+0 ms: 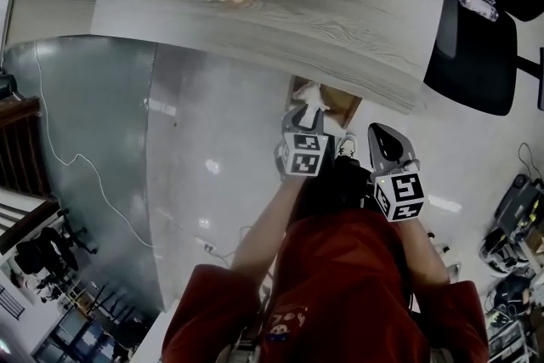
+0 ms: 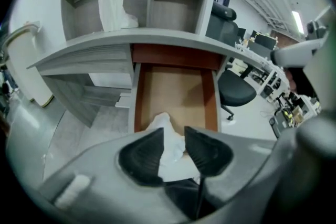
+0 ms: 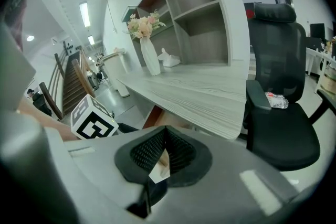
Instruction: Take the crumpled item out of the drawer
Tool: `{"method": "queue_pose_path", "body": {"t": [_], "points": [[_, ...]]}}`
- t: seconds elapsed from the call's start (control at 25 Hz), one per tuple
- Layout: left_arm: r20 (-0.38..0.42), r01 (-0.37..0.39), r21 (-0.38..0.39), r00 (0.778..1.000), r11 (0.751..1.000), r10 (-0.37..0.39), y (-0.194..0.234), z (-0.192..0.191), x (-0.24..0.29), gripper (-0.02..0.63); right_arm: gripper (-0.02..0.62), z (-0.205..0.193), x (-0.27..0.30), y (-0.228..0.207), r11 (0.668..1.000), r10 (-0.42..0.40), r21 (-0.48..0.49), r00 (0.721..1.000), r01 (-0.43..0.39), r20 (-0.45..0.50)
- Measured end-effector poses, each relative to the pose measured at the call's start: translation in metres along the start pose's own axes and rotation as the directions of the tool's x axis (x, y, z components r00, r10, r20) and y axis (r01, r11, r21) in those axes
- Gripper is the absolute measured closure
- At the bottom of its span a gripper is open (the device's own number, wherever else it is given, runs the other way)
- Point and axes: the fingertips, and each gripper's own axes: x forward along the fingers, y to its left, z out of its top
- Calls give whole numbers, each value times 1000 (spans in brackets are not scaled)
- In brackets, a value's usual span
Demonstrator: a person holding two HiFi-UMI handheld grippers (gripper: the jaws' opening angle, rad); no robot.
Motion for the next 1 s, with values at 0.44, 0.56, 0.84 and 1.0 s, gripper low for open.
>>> {"method": "queue_pose_path", "body": {"t": [0.44, 0.56, 0.84, 1.0], "points": [[-83, 19, -52, 996, 998, -23, 11, -31, 46, 463, 594, -16, 18, 2, 1000, -14, 6, 999, 14, -35], [-98, 24, -54, 995, 998, -29, 10, -36, 54, 461, 594, -18, 21, 4, 1000, -13, 2, 999, 13, -39], [-172, 12, -20, 985, 1000, -15, 12, -44, 65, 473, 594, -25, 25, 3, 1000, -23, 11, 998, 23, -54], [-226, -4, 7, 974, 1000, 5, 15, -47, 72, 500, 594, -28, 27, 2, 999, -26, 18, 998, 27, -58]]}}
